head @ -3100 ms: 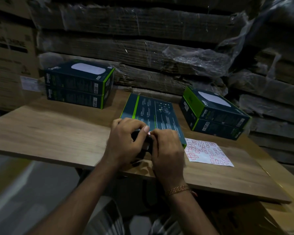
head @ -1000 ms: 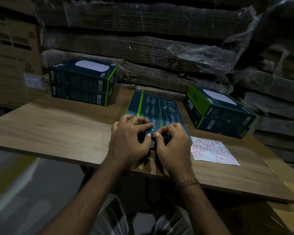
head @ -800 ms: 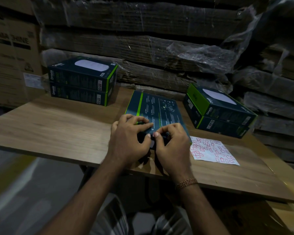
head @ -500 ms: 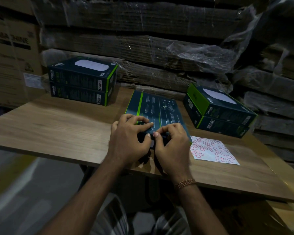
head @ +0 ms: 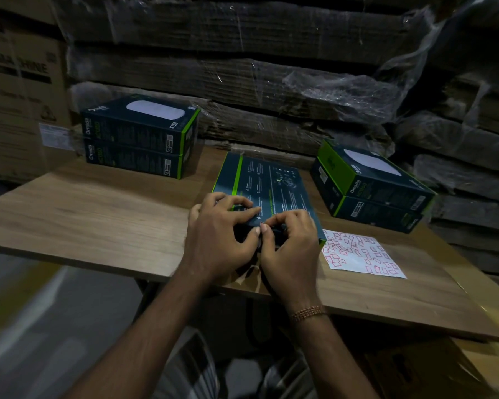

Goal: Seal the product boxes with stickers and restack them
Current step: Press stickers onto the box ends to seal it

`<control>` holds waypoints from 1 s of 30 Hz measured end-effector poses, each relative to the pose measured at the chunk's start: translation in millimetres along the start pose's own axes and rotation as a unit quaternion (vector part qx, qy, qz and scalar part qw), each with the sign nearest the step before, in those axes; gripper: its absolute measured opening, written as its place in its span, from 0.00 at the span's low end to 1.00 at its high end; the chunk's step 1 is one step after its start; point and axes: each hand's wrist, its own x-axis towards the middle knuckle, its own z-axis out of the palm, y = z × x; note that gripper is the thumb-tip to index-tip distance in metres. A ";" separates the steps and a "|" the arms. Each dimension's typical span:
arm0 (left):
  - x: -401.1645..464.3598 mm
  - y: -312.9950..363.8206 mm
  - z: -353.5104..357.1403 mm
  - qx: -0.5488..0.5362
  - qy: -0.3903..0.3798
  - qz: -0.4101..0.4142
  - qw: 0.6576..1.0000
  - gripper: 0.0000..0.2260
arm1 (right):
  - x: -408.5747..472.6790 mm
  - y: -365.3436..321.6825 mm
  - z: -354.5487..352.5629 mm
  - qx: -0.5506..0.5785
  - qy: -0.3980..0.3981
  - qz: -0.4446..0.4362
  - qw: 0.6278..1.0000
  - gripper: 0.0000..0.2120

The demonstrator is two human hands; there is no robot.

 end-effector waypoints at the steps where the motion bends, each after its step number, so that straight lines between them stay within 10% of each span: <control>1: -0.1 0.0 -0.3 0.002 -0.001 0.001 1.000 0.21 | 0.2 0.2 -0.1 0.001 -0.002 0.002 1.000 0.06; 30: 1.0 -2.8 3.0 0.025 0.001 0.011 1.000 0.22 | 21.4 -6.0 -21.6 -0.017 -0.116 0.068 0.991 0.05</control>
